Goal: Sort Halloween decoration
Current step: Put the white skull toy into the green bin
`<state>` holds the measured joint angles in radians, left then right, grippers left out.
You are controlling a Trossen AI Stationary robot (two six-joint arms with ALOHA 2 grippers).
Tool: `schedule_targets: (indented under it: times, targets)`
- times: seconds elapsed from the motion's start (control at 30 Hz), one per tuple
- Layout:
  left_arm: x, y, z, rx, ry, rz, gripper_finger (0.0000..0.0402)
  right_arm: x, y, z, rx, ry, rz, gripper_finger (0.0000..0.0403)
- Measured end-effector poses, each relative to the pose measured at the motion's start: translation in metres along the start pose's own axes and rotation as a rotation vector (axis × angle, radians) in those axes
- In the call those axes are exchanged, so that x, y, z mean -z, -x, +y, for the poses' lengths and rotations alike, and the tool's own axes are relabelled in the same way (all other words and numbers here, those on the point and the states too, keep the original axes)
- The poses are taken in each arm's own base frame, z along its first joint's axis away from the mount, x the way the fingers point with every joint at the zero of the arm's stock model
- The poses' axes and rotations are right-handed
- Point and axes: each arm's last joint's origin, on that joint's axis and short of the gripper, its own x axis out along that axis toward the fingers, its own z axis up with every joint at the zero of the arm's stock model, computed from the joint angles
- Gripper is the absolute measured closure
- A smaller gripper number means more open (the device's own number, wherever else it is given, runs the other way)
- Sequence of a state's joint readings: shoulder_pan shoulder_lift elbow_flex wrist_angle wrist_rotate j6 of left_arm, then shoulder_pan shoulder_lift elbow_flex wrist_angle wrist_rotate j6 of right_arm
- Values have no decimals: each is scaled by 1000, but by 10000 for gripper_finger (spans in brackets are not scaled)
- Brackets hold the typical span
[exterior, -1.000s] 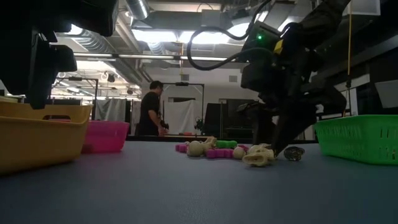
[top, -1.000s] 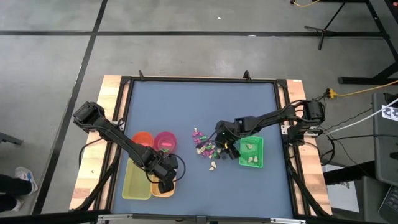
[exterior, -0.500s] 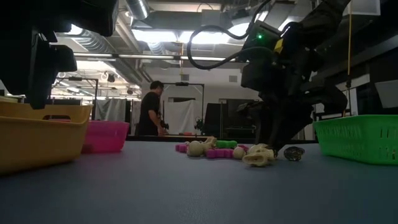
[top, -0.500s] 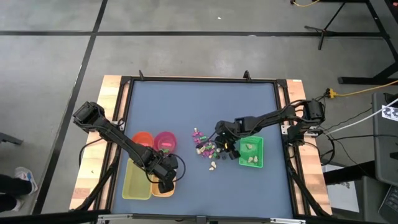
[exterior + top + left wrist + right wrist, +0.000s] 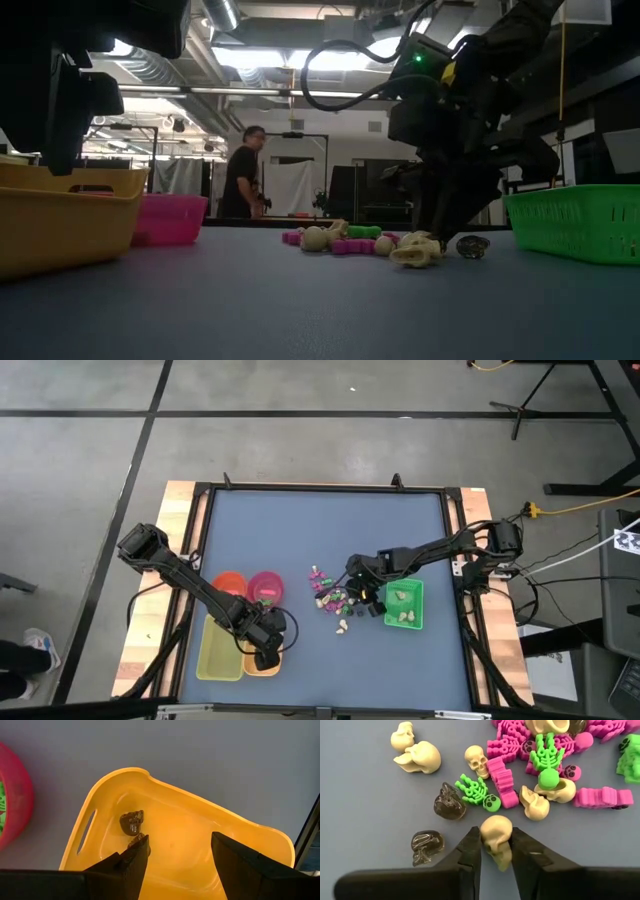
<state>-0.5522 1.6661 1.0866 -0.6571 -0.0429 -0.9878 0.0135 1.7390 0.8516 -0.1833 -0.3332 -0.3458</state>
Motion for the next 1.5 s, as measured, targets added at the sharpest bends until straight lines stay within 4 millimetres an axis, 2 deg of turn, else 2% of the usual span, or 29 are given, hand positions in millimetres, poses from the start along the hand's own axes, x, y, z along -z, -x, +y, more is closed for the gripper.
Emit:
schedule_targets:
  times: [0.53, 0.77, 1.07, 1.23, 1.5]
  targets:
    - [0, 0, 0, 1, 0, -1, 203, -1, 4, 1, -2, -6, 8, 323]
    - [-1, 0, -2, 16, -1, -10, 203, -25, 27, 1, -33, -38, 93, 323]
    - [-1, 0, -2, 22, 1, -15, 203, -63, 75, 5, -101, -98, 247, 323]
    - [-3, 0, -4, 41, 2, -28, 203, -67, 92, 13, -192, -151, 322, 323]
    - [-4, 0, -6, 61, 2, -41, 203, -58, 97, 39, -265, -249, 534, 323]
